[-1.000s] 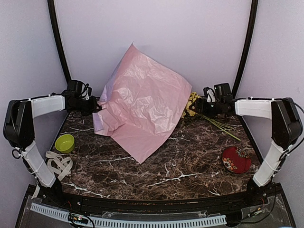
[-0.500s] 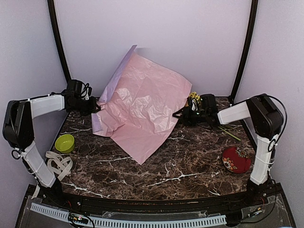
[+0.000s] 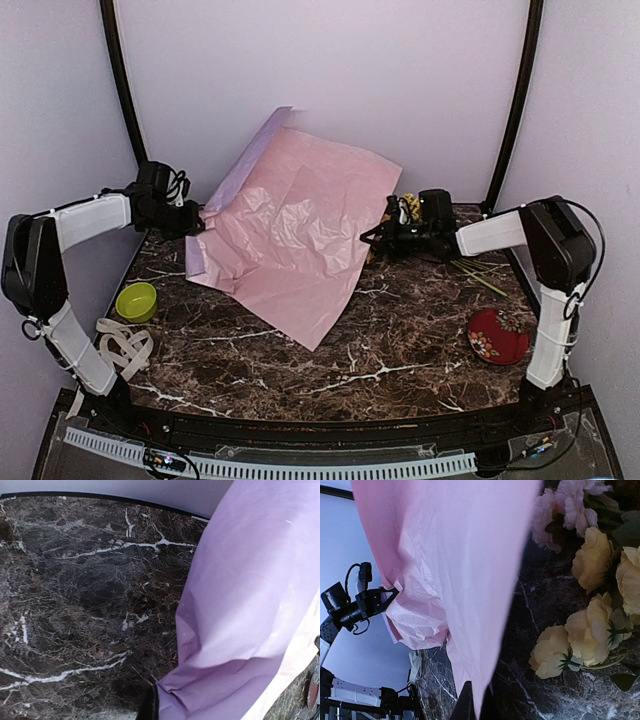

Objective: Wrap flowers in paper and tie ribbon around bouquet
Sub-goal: Unfold the folded wrapping paper at the center of the board.

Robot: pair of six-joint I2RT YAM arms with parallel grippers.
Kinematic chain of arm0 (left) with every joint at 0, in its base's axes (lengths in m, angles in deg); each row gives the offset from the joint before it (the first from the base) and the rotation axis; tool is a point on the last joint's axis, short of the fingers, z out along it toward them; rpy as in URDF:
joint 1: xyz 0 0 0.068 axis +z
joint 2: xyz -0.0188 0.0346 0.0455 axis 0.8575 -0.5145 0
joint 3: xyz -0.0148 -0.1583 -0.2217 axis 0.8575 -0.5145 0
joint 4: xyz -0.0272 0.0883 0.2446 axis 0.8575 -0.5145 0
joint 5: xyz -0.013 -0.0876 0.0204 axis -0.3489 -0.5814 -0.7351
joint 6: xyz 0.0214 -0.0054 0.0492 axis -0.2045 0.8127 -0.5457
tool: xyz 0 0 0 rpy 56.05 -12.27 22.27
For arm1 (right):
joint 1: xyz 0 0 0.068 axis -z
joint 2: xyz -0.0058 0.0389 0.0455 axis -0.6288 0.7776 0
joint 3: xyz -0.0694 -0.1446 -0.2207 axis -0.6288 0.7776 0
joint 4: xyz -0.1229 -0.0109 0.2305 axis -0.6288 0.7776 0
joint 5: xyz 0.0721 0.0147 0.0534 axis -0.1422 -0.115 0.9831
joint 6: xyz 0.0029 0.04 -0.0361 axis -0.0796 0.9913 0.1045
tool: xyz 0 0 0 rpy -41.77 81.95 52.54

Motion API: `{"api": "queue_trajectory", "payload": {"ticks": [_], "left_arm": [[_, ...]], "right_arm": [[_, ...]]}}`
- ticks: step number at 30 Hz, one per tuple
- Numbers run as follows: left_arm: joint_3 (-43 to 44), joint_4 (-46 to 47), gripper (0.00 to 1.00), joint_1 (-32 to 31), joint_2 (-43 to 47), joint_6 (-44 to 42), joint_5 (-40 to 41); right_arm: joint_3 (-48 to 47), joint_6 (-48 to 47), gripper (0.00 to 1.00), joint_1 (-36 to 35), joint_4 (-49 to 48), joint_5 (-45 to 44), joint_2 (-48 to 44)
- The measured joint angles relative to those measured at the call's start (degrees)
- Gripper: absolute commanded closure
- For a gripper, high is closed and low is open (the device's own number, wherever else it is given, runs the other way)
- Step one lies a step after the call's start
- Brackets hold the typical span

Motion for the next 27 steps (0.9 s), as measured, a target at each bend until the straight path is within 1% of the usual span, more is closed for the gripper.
{"api": "queue_trajectory", "payload": {"ticks": [6,9,12,19,23,27], "left_arm": [[3.72,-7.43,1.0,0.0,8.04,-5.03,4.46],[4.02,-10.38,1.0,0.0,12.55,-6.75,5.2],[3.69,-12.59,1.0,0.0,14.86,-7.82,5.18],[-0.72,-16.24,1.0,0.0,15.19,-9.49,4.2],[-2.25,-17.0,1.0,-0.07,14.05,-9.88,3.04],[-3.67,-17.14,1.0,-0.11,12.85,-9.92,1.38]], "right_arm": [[-3.13,-10.43,1.0,0.0,15.5,0.07,-10.01],[-3.54,-14.67,1.0,0.0,21.59,0.07,-15.45],[-2.97,-17.68,1.0,0.0,26.88,-0.09,-19.08],[7.32,-21.33,1.0,-0.92,37.73,-3.74,-26.29],[12.52,-21.33,1.0,-2.69,40.63,-5.53,-28.65],[15.76,-21.09,1.0,-3.89,41.05,-8.11,-28.94]]}}
